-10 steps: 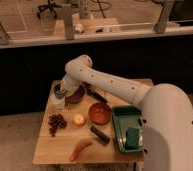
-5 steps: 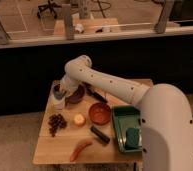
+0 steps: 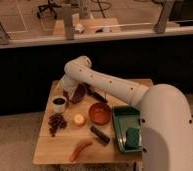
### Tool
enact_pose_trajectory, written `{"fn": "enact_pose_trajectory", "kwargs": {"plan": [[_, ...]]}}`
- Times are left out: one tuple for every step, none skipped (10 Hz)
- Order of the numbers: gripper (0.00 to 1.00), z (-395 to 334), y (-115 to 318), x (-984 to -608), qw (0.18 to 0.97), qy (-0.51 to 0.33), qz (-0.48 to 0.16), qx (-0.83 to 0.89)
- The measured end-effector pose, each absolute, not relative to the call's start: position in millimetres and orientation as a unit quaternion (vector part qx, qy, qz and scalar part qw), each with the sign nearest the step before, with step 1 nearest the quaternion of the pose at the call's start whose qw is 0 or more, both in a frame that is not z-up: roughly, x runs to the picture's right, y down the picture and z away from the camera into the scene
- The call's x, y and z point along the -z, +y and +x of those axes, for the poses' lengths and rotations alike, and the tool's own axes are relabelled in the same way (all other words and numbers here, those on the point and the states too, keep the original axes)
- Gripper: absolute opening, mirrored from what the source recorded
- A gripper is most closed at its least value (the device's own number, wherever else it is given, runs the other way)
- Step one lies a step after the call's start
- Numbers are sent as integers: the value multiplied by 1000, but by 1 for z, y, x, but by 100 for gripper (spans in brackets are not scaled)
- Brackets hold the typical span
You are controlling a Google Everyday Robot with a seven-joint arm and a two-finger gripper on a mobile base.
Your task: Stack cups on top of each other
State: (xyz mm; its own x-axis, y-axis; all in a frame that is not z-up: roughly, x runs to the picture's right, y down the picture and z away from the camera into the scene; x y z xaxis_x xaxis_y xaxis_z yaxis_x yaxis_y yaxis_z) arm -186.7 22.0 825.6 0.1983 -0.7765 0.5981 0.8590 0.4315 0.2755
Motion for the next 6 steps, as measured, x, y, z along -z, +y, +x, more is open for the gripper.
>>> {"fn": "enact_pose_trajectory", "kwargs": {"plan": [[64, -187, 22, -826, 773, -349, -58, 527], [64, -187, 23, -826, 774, -350, -56, 524], [64, -186, 23, -825, 775, -351, -55, 522], [64, -185, 26, -825, 776, -350, -57, 522], [64, -185, 28, -825, 776, -348, -59, 523], [64, -183, 32, -825, 776, -344, -62, 525]]}}
